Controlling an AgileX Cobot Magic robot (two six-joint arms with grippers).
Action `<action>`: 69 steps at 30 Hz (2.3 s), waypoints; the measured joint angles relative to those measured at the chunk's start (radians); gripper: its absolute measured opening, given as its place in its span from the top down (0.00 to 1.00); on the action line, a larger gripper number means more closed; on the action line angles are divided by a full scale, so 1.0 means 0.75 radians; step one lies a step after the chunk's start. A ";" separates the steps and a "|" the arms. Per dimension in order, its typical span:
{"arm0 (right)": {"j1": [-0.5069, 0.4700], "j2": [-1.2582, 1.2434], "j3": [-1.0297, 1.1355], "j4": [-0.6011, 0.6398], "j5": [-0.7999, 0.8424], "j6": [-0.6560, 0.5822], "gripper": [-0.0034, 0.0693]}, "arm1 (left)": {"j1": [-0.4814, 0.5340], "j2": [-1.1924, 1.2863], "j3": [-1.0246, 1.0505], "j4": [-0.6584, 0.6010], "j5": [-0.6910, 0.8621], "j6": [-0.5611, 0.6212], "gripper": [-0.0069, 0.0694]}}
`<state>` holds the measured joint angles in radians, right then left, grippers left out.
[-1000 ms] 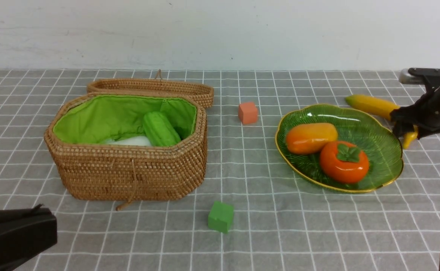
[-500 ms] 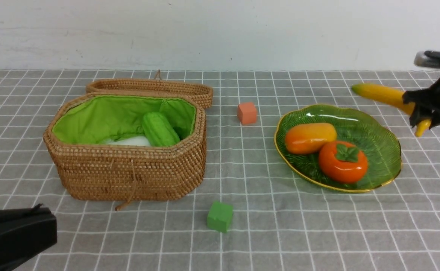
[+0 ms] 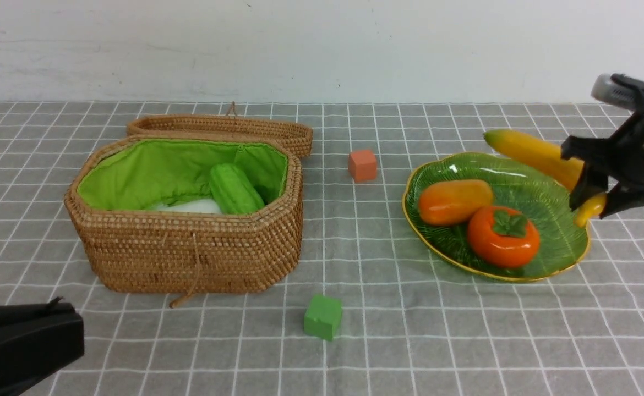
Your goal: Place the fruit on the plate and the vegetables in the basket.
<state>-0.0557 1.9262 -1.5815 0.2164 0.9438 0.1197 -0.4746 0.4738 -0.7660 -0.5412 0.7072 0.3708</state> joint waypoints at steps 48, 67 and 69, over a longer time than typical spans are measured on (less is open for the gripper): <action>0.035 -2.258 1.560 -0.047 -0.539 -0.051 0.92 | 0.000 -0.573 0.876 0.112 -0.645 -0.080 0.84; 0.035 -2.565 2.136 -0.326 -0.816 0.023 0.98 | 0.000 -0.573 0.904 0.111 -0.654 -0.080 0.81; 0.035 -2.581 2.138 -0.351 -0.776 0.035 0.98 | 0.000 -0.574 0.904 0.110 -0.654 -0.080 0.81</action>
<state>-0.0293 -0.0095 0.0217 -0.0468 0.3619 0.1463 -0.4746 0.0431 -0.0878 -0.4589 0.2170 0.3108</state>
